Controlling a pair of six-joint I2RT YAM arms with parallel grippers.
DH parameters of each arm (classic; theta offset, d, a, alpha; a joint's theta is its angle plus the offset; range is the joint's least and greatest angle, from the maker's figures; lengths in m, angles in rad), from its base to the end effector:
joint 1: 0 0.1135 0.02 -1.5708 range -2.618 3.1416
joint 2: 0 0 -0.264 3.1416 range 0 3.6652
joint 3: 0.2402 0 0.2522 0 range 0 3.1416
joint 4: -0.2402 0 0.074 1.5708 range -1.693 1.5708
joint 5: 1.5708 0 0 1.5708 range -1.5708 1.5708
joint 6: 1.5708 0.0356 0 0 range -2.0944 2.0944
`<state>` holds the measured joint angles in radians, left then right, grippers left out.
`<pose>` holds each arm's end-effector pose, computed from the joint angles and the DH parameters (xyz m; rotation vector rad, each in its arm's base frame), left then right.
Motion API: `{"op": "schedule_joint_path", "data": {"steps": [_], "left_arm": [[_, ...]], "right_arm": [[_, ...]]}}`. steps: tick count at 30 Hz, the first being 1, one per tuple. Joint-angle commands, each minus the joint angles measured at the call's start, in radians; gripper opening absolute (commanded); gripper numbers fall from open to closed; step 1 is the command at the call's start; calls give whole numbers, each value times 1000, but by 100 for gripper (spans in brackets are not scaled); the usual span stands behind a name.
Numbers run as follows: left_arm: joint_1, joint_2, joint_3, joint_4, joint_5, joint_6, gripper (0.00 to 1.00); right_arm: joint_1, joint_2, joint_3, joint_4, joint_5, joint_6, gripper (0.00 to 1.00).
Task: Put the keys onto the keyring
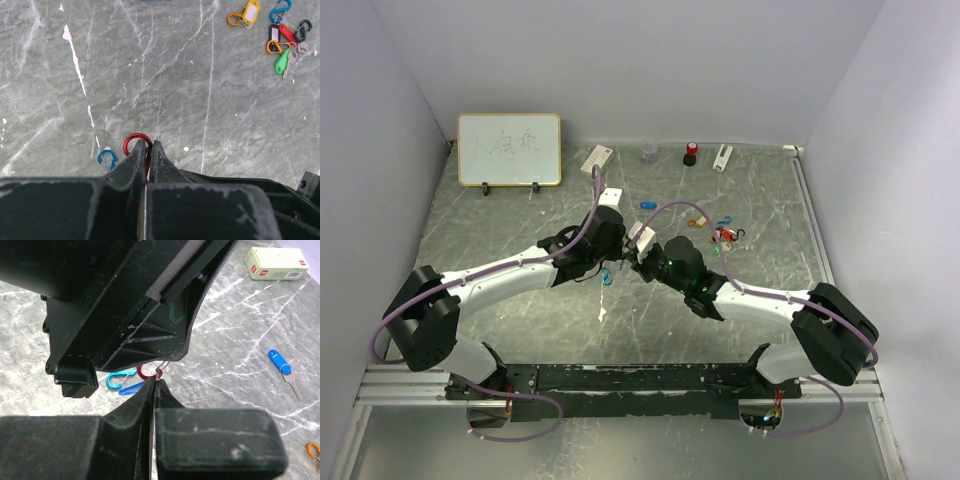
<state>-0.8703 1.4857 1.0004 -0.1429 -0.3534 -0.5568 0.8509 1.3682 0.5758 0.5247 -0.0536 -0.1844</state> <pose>0.2216 -0.2437 0.2522 0.1443 2.1823 -0.4325 0.1879 0.2172 0.2108 -0.9580 1.6052 0.5136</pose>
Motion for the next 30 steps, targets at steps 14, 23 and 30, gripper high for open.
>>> {"op": "schedule_joint_path", "data": {"steps": [14, 23, 30], "left_arm": [[2, -20, 22, 48, -16, 1, 7], [3, -16, 33, 45, -18, 6, 7], [9, -13, 41, 43, -21, 5, 7]], "right_arm": [[17, 5, 1, -26, -54, -18, 0], [29, -2, -5, -34, -67, -38, 0], [36, -6, -9, -44, -70, -50, 0]]}}
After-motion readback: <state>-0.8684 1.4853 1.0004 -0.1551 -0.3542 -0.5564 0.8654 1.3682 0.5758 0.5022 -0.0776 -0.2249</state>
